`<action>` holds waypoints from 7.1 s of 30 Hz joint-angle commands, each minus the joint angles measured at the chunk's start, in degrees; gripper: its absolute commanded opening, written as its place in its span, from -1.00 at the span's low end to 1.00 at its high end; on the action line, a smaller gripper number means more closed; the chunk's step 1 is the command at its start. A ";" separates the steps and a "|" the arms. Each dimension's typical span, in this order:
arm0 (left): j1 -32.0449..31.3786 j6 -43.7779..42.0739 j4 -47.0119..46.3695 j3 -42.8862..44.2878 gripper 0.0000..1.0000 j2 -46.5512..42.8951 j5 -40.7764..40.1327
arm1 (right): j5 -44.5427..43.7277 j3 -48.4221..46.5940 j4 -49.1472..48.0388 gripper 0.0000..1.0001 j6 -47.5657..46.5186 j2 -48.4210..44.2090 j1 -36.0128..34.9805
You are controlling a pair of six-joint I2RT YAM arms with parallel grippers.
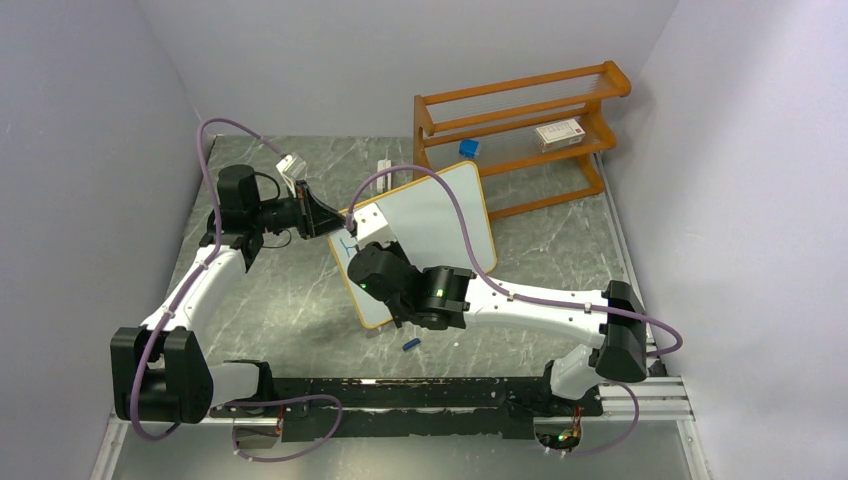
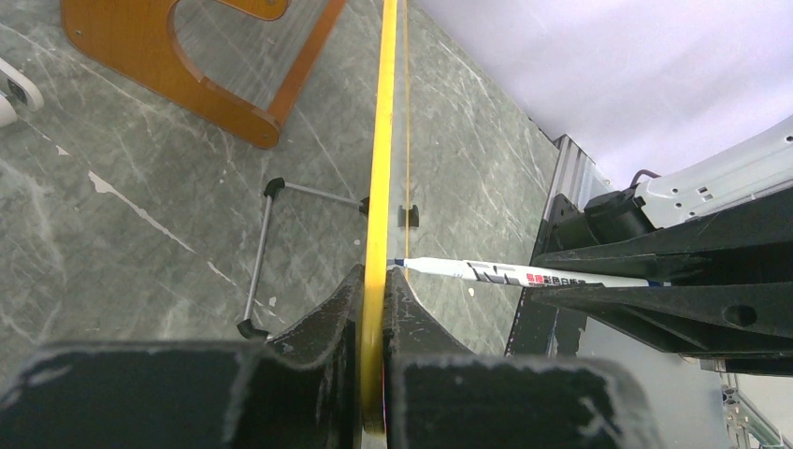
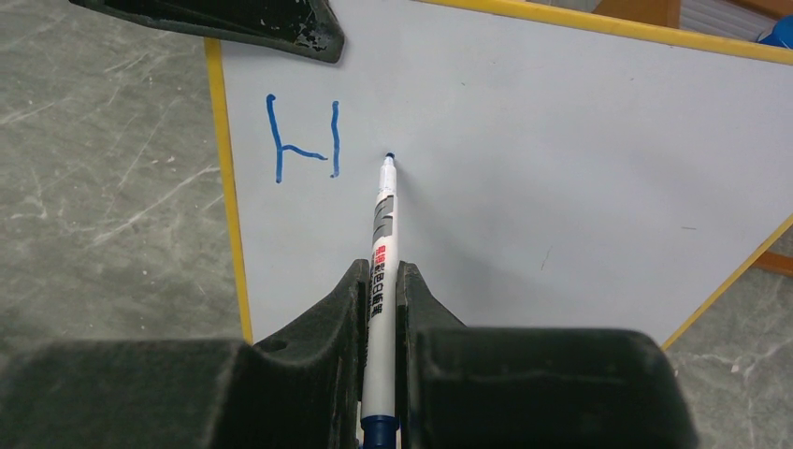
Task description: Write a sentence on the whiteboard
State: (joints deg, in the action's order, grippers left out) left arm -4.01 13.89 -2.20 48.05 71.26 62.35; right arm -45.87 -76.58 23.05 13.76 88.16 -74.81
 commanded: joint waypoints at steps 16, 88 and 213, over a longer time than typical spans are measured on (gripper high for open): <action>-1.09 -1.98 1.32 0.55 -0.90 0.80 0.95 | 3.72 0.29 -1.15 -1.00 -0.24 0.62 0.27; -1.09 -2.04 1.40 0.64 -0.90 0.99 0.89 | -0.36 4.68 0.44 -1.00 3.18 -2.40 0.19; -1.09 -2.03 1.45 0.76 -0.90 1.93 0.78 | 0.68 6.50 -7.99 -1.00 0.45 -4.72 2.46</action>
State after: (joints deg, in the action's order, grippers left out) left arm -4.01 13.87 -2.33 48.38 72.14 62.65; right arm -44.38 -69.69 16.14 14.11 82.56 -72.71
